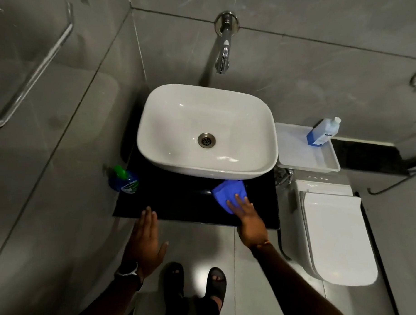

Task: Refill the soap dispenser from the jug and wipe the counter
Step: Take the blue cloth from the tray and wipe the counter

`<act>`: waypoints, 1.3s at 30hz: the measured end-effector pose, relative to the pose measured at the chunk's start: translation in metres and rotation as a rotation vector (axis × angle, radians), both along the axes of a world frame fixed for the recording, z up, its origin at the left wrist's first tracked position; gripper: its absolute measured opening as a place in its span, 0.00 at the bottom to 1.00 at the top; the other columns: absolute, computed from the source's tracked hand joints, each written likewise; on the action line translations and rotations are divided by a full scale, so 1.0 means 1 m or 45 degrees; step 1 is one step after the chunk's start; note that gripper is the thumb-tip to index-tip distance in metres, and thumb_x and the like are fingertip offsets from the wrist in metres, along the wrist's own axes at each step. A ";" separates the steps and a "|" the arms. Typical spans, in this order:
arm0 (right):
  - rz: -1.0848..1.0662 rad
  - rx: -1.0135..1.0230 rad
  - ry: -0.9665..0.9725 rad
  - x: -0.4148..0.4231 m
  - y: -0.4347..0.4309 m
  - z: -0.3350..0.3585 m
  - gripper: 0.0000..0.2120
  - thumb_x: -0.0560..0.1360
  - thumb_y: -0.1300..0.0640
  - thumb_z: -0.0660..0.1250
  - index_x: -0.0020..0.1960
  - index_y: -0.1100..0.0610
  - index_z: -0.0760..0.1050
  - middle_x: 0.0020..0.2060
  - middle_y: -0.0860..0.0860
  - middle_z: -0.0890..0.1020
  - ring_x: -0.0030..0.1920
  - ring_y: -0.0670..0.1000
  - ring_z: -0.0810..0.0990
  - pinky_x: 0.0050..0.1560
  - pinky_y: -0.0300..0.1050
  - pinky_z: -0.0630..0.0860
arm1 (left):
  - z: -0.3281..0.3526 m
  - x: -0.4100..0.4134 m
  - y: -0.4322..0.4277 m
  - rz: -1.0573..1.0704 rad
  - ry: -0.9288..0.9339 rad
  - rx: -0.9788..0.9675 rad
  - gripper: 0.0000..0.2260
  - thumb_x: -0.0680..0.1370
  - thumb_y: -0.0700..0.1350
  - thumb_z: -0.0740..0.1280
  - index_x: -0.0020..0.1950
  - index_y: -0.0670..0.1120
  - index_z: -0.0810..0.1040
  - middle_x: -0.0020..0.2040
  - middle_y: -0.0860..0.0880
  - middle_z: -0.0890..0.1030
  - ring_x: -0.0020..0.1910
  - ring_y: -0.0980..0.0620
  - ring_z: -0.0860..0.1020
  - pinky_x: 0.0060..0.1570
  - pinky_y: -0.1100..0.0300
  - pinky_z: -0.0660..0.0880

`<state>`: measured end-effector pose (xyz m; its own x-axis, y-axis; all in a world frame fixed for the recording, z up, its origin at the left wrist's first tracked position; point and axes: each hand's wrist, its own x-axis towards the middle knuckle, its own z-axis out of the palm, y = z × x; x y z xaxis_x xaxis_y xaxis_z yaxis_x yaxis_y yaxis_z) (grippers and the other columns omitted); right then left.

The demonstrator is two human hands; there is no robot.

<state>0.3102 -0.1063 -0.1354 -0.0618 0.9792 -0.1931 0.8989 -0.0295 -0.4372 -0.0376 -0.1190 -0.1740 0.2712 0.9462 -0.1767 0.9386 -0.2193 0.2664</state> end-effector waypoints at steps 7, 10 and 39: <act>0.247 0.008 0.048 -0.020 -0.010 -0.002 0.41 0.70 0.72 0.62 0.79 0.47 0.63 0.82 0.49 0.57 0.83 0.58 0.50 0.83 0.54 0.48 | 0.005 0.043 0.008 -0.061 0.039 -0.047 0.43 0.74 0.62 0.60 0.79 0.39 0.50 0.81 0.39 0.50 0.80 0.41 0.51 0.77 0.49 0.51; 0.028 0.083 0.043 0.040 -0.038 -0.006 0.42 0.66 0.76 0.63 0.77 0.51 0.68 0.80 0.51 0.62 0.82 0.61 0.55 0.80 0.62 0.56 | 0.005 0.058 0.001 -0.114 0.053 -0.055 0.42 0.74 0.62 0.59 0.79 0.39 0.50 0.81 0.39 0.50 0.80 0.41 0.51 0.77 0.50 0.48; -0.496 0.124 0.169 0.173 0.021 -0.013 0.36 0.76 0.77 0.56 0.79 0.54 0.64 0.81 0.55 0.59 0.81 0.60 0.58 0.72 0.59 0.71 | 0.020 0.295 0.025 -0.592 0.096 -0.114 0.42 0.77 0.70 0.45 0.80 0.41 0.45 0.81 0.42 0.45 0.81 0.43 0.44 0.79 0.45 0.46</act>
